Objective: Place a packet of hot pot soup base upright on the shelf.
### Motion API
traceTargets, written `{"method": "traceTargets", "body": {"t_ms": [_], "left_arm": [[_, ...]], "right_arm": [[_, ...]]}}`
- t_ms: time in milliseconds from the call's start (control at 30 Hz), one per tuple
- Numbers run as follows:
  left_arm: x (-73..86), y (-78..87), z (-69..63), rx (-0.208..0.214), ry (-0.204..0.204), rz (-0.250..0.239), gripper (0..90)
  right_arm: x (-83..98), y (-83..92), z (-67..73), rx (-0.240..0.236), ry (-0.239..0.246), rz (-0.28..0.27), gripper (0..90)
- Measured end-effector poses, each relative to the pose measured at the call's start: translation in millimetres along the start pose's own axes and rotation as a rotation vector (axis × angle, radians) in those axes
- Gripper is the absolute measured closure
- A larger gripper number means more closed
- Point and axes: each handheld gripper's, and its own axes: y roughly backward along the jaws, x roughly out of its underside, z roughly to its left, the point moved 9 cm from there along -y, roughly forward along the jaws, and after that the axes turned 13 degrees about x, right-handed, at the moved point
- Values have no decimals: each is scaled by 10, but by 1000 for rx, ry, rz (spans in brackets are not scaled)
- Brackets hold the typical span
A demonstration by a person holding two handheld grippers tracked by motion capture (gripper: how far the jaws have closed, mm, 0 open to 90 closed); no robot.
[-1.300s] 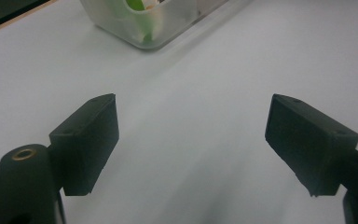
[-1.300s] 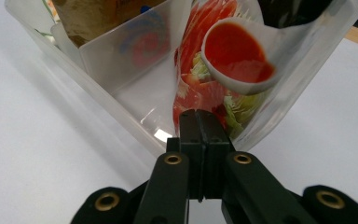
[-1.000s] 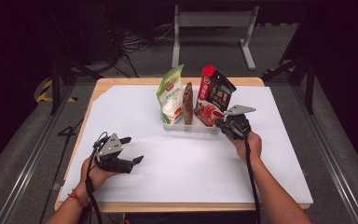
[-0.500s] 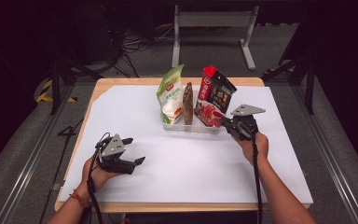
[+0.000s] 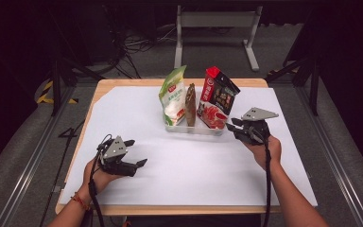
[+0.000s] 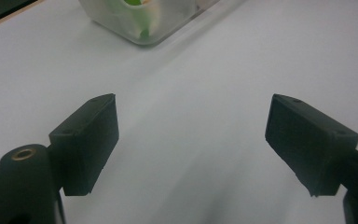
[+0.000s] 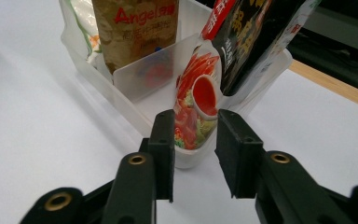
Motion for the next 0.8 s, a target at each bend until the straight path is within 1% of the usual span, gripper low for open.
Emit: {"method": "traceTargets", "body": {"t_ms": [100,167,267,333,367,533,633,667,800], "left_arm": [[2,-2,0,0,-1,2,180],[3,-4,1,0,-1,3,180],[8,-4,5,-2,1,6,180],[8,-3,3,-2,0,6,180],[8,-3,3,-2,0,6,179],[6,0,2,-3,-1,5,179],[6,-3,1,-4,-2,7,179],[7,-4,-1,-4,-2,8,178],[7,-4,0,-3,-3,8,177]], "right_arm": [[8,33,10,-5,2,-6,576],[15,46,5,0,2,-9,508],[37,57,0,2,10,-7,472],[50,61,-1,-3,4,-4,432],[50,61,-1,-3,4,-4,432],[97,93,11,-30,7,-8,350],[122,109,7,-28,12,-7,295],[129,115,10,-37,14,-7,278],[162,141,18,-54,15,-14,234]]}}
